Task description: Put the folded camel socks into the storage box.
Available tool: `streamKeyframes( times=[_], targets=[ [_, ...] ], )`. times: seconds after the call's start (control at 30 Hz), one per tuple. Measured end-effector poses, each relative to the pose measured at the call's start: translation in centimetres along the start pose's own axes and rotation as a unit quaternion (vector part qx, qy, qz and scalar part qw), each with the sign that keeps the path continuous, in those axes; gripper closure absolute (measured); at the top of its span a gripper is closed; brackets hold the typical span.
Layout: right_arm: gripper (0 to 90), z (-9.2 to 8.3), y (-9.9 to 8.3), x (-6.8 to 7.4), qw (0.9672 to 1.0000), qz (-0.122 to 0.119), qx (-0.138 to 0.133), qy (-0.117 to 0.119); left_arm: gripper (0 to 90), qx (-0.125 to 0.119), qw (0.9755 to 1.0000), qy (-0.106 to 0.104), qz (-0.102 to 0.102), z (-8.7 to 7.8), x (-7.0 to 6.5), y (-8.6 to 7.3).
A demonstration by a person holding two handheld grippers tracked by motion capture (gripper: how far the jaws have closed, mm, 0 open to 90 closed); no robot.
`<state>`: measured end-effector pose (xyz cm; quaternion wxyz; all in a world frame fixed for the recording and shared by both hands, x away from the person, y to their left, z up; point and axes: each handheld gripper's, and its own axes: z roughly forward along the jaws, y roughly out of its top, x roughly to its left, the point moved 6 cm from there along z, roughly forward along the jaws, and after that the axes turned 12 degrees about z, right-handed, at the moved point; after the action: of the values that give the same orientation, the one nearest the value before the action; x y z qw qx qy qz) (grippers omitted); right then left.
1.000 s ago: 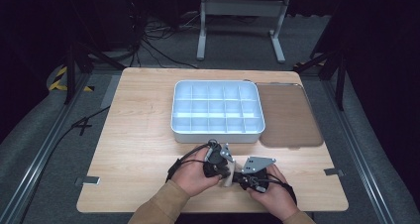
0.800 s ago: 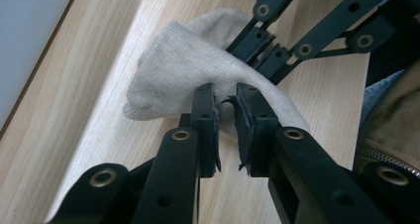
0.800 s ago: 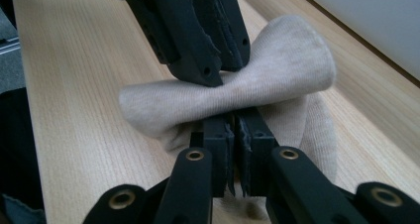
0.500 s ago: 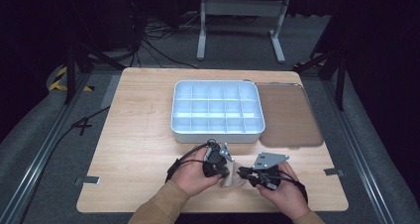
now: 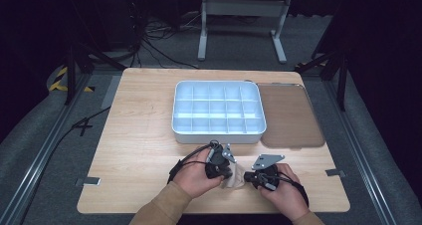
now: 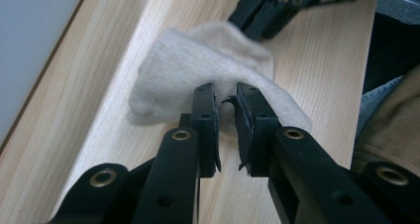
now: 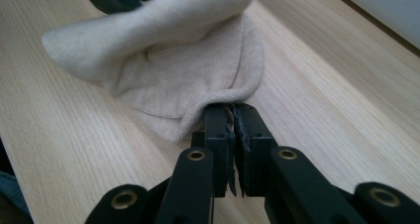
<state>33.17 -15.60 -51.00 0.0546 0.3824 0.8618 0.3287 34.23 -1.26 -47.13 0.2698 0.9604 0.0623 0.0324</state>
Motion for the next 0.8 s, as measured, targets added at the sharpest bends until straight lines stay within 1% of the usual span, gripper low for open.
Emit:
streamKeyframes(
  times=[0.07, 0.17, 0.27, 0.3, 0.37, 0.4, 0.43, 0.47, 0.53, 0.57, 0.6, 0.63, 0.67, 0.73, 0.77, 0.8],
  targets=[
    [84.6, 0.3, 0.2, 0.4, 1.0000, -0.003, -0.001, 0.004, 78.5, -0.007, 1.0000, -0.001, 0.001, 0.1, 0.0, 0.1],
    [84.6, 0.6, 0.3, 0.7, 0.9999, -0.007, -0.001, 0.007, 78.5, -0.010, 0.9999, -0.003, 0.005, 0.4, -0.1, 0.3],
    [84.6, 0.7, 0.3, 0.9, 0.9999, -0.008, -0.001, 0.009, 78.5, -0.008, 0.9999, -0.008, 0.010, 0.9, -0.2, 0.3],
    [84.4, 0.8, 0.3, 1.1, 0.9999, -0.011, -0.002, 0.013, 78.1, -0.006, 0.9998, -0.011, 0.014, 1.3, -0.1, 0.3],
    [84.3, 0.8, 0.3, 1.1, 0.9998, -0.011, -0.003, 0.014, 77.8, -0.005, 0.9998, -0.015, 0.012, 1.6, -0.1, 0.2],
    [83.9, 0.8, 0.3, 1.1, 0.9998, -0.011, -0.003, 0.013, 77.5, -0.009, 0.9998, -0.016, 0.010, 1.9, -0.2, 0.1],
    [83.4, 0.8, 0.3, 1.1, 0.9999, -0.010, -0.003, 0.013, 76.9, -0.014, 0.9996, -0.019, 0.016, 2.0, -0.2, 0.1],
    [82.2, 0.8, 0.2, 0.9, 0.9999, -0.008, -0.003, 0.015, 74.1, -0.015, 0.9995, -0.022, 0.017, 2.1, -0.2, 0.1],
    [81.6, 0.6, 0.2, 0.8, 0.9999, -0.006, -0.004, 0.014, 70.7, -0.028, 0.9988, -0.032, 0.023, 2.3, -0.3, 0.0],
    [81.3, 0.5, 0.3, 0.7, 0.9999, -0.005, -0.007, 0.015, 68.3, -0.028, 0.9988, -0.032, 0.023, 2.3, -0.3, 0.0],
    [81.2, 0.3, 0.3, 0.6, 0.9998, -0.003, -0.009, 0.015, 65.0, -0.038, 0.9979, -0.041, 0.033, 2.2, -0.4, -0.2],
    [81.0, 0.1, 0.4, 0.5, 0.9998, -0.001, -0.011, 0.014, 62.0, -0.043, 0.9975, -0.043, 0.037, 2.1, -0.5, -0.3],
    [81.0, -0.2, 0.4, 0.4, 0.9998, 0.001, -0.014, 0.014, 57.9, -0.043, 0.9973, -0.041, 0.042, 2.0, -0.5, -0.4],
    [80.8, -0.5, 0.6, 0.3, 0.9997, 0.001, -0.019, 0.013, 50.1, -0.039, 0.9975, -0.030, 0.050, 2.0, -0.5, -0.4],
    [80.8, -0.5, 0.6, 0.3, 0.9997, 0.001, -0.019, 0.013, 46.2, -0.039, 0.9975, -0.030, 0.050, 2.0, -0.5, -0.4],
    [80.8, -0.6, 0.6, 0.2, 0.9997, 0.002, -0.021, 0.013, 46.2, -0.034, 0.9974, -0.022, 0.061, 2.1, -0.4, -0.4]
  ],
)
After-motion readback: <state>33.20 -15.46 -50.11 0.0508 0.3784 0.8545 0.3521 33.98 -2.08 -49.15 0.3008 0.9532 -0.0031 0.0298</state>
